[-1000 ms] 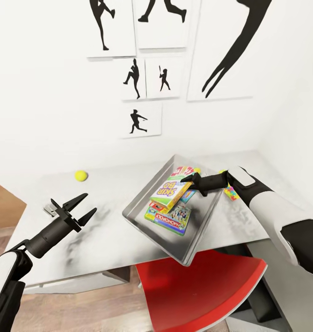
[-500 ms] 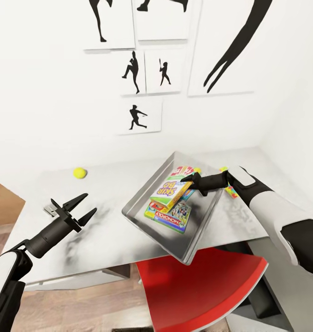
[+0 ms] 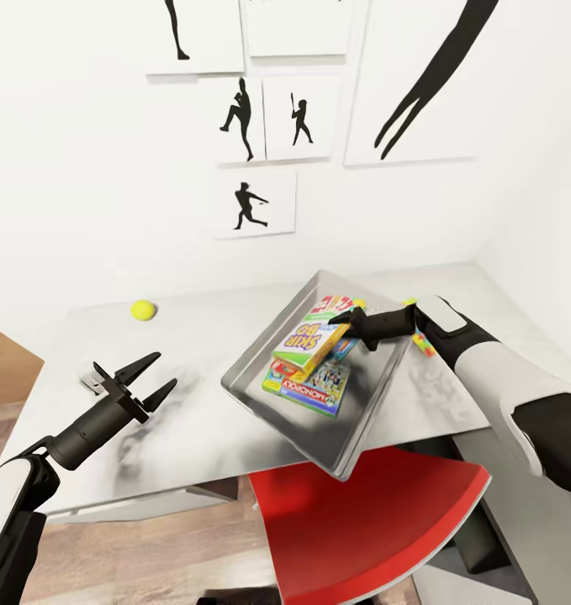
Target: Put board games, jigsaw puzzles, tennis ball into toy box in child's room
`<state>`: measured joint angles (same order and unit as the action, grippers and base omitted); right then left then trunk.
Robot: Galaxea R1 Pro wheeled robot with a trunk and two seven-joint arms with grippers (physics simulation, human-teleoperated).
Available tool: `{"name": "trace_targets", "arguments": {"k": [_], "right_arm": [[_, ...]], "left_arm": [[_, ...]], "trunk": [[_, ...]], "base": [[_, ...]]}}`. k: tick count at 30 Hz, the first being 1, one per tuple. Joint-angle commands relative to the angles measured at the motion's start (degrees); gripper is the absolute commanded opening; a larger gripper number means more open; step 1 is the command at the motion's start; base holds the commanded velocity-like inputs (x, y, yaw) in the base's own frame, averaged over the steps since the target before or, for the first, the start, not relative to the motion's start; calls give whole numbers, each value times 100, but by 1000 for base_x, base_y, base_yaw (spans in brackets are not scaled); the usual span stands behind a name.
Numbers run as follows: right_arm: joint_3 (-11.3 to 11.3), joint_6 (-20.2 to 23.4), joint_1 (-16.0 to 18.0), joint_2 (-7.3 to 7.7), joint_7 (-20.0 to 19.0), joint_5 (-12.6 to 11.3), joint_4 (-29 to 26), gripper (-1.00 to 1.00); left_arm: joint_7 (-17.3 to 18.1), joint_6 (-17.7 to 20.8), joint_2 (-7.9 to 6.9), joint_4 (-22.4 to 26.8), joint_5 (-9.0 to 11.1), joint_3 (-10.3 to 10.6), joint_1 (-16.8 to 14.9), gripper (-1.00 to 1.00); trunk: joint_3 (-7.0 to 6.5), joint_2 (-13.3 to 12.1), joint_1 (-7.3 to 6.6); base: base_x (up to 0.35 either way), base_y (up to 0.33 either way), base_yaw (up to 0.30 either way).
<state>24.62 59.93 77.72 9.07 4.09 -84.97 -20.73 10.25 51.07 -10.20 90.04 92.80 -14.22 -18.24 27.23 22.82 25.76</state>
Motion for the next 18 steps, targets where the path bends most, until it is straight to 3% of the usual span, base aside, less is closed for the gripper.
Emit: {"name": "trace_targets", "arguments": {"k": [1, 18], "right_arm": [[37, 7, 26, 5, 39, -19, -4, -100], [34, 7, 161, -2, 37, -16, -2, -100]], "left_arm": [[30, 24, 0, -2, -26, -7, -4, 100], [27, 23, 0, -4, -29, -2, -4, 100]], "trunk": [[18, 10, 3], [176, 10, 3]], "base": [[0, 0, 0], [0, 0, 0]]}}
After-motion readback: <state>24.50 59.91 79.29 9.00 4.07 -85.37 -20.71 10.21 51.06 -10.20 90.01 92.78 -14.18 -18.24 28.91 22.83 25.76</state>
